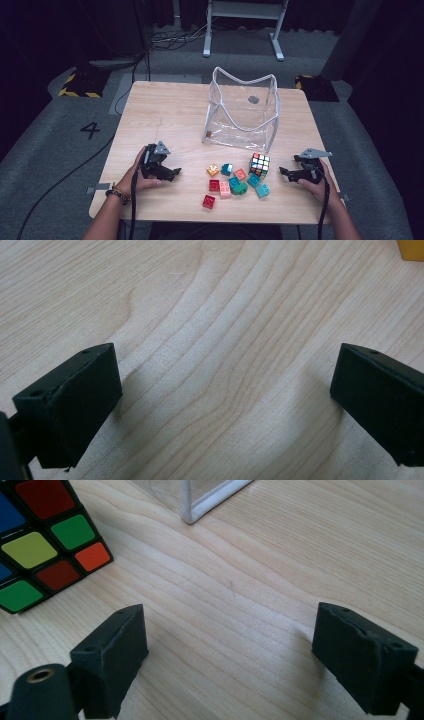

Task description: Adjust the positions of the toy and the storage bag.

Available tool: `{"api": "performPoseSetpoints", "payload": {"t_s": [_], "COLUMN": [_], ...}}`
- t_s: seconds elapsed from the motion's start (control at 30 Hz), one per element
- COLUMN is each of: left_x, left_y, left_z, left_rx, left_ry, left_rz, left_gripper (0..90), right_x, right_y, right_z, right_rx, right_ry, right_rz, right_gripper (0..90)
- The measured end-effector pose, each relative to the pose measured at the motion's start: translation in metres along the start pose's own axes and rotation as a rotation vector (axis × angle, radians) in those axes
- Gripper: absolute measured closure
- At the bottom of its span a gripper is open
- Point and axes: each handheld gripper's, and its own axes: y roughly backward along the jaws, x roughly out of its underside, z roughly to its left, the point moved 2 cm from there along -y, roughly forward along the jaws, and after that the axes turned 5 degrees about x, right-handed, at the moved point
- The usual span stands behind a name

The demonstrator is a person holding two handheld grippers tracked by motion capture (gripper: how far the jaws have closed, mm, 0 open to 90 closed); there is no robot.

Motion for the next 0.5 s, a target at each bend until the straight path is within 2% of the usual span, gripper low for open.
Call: {"api": "performPoseSetpoints", "payload": {"t_s": [0.37, 0.43, 0.47, 0.5], "left_x": [0.0000, -0.0019, -0.0033, -0.0069], "left_y": [0.0003, 0.0006, -0.0008, -0.0028], "left_z": [-0.0006, 0.0010, 0.0003, 0.0016], "left_rx": [0.011, -0.005, 0.007, 0.003], "left_ry": [0.004, -0.012, 0.013, 0.005], "left_rz": [0.000, -0.007, -0.015, -0.024], "left_gripper": [1.3, 5.0, 5.0, 10.2], "right_x": [-0.0001, -0.0001, -0.0001, 0.0000], "right_y": [-0.0003, -0.0003, -0.0003, -0.0003], "right_z": [-0.0003, -0.0003, -0.0003, -0.0003], "right_rx": [-0.004, -0.004, -0.004, -0.004], "right_ry": [0.003, 0.003, 0.003, 0.003], "right_rz": [-0.001, -0.001, -0.001, -0.001], "right_gripper": [14.4, 14.4, 14.4, 14.4]}}
